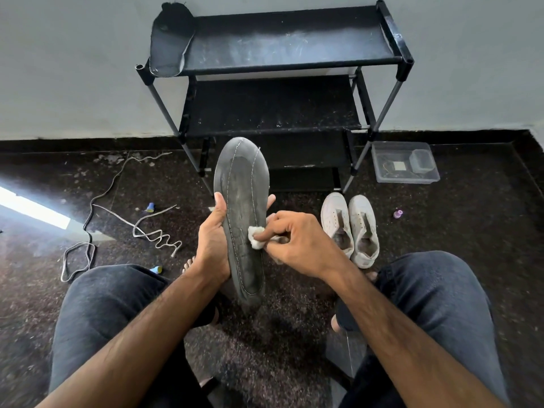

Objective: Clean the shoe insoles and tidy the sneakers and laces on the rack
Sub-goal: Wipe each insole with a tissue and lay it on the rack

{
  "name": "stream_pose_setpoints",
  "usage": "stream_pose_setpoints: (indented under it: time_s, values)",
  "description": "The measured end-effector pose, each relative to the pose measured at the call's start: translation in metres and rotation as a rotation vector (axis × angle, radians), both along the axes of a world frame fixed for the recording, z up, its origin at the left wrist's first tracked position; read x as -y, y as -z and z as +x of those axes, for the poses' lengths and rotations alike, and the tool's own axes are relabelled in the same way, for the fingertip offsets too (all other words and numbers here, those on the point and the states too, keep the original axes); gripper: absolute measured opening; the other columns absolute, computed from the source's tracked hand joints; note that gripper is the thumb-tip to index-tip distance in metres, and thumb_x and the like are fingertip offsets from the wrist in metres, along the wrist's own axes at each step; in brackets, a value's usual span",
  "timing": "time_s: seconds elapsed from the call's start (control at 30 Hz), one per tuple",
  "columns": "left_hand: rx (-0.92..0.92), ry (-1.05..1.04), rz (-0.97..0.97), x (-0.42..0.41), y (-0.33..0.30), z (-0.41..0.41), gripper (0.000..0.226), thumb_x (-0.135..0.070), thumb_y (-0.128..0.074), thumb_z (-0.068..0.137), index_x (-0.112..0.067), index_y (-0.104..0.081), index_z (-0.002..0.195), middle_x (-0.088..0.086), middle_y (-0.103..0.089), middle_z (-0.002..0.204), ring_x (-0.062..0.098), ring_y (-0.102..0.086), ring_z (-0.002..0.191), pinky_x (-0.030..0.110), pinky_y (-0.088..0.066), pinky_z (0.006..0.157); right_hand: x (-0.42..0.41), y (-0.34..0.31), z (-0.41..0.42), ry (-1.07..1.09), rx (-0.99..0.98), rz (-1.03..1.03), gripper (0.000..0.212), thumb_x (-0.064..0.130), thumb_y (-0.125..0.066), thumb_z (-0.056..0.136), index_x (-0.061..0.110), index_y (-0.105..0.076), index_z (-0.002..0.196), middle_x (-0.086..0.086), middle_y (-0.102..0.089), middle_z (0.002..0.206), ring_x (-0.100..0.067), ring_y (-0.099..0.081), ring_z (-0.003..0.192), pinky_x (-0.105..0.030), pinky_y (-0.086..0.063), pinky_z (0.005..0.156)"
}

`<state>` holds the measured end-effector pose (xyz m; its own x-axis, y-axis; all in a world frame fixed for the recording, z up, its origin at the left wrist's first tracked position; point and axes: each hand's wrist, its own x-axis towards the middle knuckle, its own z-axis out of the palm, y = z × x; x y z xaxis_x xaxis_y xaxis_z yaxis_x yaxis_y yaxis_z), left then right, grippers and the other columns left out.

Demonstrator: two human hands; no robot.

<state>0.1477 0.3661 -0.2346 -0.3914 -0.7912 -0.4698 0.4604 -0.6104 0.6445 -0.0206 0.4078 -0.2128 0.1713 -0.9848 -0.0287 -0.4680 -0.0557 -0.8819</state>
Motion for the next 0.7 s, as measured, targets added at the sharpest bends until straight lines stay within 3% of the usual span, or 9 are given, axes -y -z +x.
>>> stream_pose_setpoints:
  time_s: [0.1,0.27,0.4,0.5,0.63,0.7]
  values:
    - [-0.031,-0.011,0.011,0.003,-0.003,-0.003,0.081,-0.067,-0.026,0.103,-0.004,-0.042,0.152,0.021,-0.054,0.148,0.035,-0.054,0.136,0.048,-0.052,0.106,-0.002,-0.002,-0.003,0.026,0.006,-0.08,0.02,0.002,-0.075,0.085,0.013,-0.082,0.101,0.007,-0.069,0.093,0.002,-0.061,0.073,-0.009,-0.045,0.068]
    - [0.038,0.042,-0.074,-0.004,-0.011,-0.008,0.074,-0.06,-0.029,0.104,0.0,-0.062,0.132,0.02,-0.07,0.121,0.029,-0.069,0.112,0.036,-0.058,0.095,0.01,0.002,0.005,0.192,-0.059,-0.232,0.026,0.004,-0.076,0.087,0.012,-0.078,0.111,0.004,-0.067,0.094,-0.003,-0.06,0.075,-0.009,-0.048,0.072]
    - [-0.002,0.107,-0.042,-0.01,-0.011,-0.013,0.067,-0.057,-0.035,0.104,-0.005,-0.059,0.139,0.015,-0.07,0.122,0.024,-0.069,0.11,0.032,-0.059,0.089,0.017,0.005,0.004,0.295,-0.088,-0.315,0.027,0.002,-0.074,0.09,0.01,-0.076,0.116,0.003,-0.068,0.102,-0.004,-0.066,0.093,-0.015,-0.055,0.086]
    - [-0.001,0.086,-0.027,-0.012,-0.008,-0.018,0.061,-0.054,-0.039,0.104,-0.007,-0.069,0.128,0.015,-0.072,0.116,0.023,-0.071,0.105,0.031,-0.06,0.086,0.016,0.006,0.004,0.264,-0.165,-0.39,0.026,0.0,-0.071,0.092,0.007,-0.075,0.117,0.001,-0.069,0.106,-0.008,-0.067,0.1,-0.024,-0.057,0.091]
    - [-0.074,0.052,0.02,-0.007,-0.004,-0.012,0.071,-0.062,-0.032,0.103,-0.004,-0.074,0.107,0.015,-0.073,0.104,0.024,-0.074,0.097,0.033,-0.061,0.084,0.007,0.005,0.013,0.108,-0.142,-0.359,0.025,-0.002,-0.07,0.09,0.006,-0.077,0.113,0.0,-0.071,0.107,-0.009,-0.067,0.101,-0.028,-0.057,0.093]
    - [-0.088,0.051,0.031,-0.005,-0.003,-0.008,0.08,-0.069,-0.03,0.1,-0.002,-0.069,0.118,0.018,-0.072,0.111,0.027,-0.073,0.103,0.036,-0.06,0.09,0.003,0.005,0.014,0.042,-0.111,-0.326,0.026,-0.004,-0.07,0.088,0.007,-0.078,0.11,0.002,-0.071,0.105,-0.006,-0.067,0.098,-0.026,-0.056,0.092]
